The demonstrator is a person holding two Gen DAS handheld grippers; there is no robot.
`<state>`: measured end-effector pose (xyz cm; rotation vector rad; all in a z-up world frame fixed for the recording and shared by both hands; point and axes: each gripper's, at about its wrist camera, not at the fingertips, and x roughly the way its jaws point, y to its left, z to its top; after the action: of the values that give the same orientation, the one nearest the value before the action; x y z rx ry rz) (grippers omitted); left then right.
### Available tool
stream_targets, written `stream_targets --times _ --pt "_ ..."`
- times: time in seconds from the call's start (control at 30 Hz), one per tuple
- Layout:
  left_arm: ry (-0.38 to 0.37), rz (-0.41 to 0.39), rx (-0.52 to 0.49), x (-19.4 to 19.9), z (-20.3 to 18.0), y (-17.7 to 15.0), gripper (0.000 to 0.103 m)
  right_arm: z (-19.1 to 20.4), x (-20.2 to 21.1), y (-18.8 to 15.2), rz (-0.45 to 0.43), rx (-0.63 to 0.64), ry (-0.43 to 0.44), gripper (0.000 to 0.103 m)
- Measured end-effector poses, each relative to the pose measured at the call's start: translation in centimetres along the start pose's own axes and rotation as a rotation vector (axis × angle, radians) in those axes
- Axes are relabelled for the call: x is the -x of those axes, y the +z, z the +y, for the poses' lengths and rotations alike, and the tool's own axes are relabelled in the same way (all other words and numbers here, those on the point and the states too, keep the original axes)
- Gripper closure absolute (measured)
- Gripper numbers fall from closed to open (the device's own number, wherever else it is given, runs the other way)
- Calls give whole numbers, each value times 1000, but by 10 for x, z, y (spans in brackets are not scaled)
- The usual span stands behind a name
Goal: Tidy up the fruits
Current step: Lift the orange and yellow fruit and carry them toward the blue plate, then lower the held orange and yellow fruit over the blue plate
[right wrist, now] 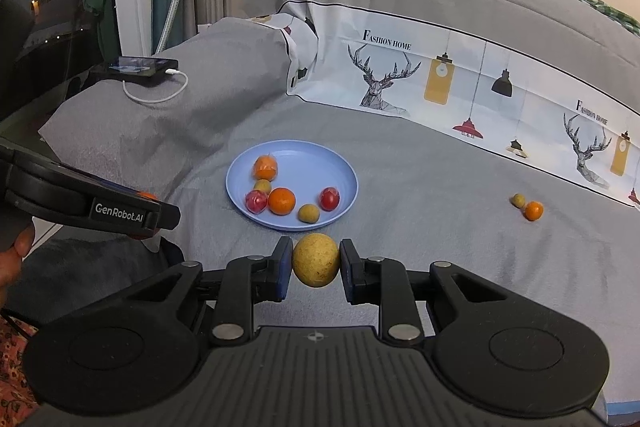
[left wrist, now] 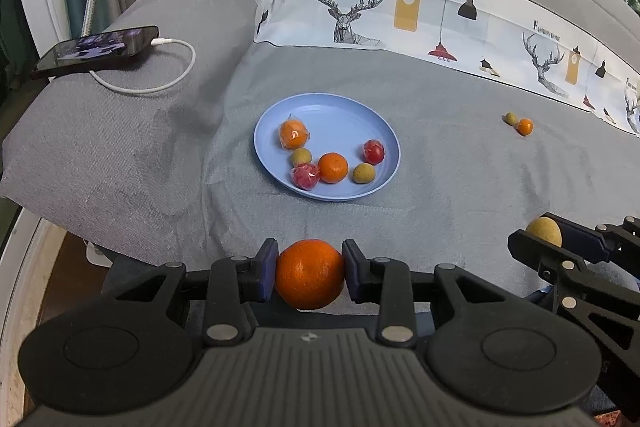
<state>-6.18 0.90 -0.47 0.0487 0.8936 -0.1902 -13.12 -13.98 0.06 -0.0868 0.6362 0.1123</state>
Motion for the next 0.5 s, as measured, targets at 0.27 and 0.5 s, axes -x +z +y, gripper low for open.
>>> stream_targets --times 0.27,0.5 --pt "1 10 15 -7 5 3 65 1 -7 2 16 7 3 77" --pt "3 21 24 -14 8 8 65 0 -16 4 33 8 3 77"
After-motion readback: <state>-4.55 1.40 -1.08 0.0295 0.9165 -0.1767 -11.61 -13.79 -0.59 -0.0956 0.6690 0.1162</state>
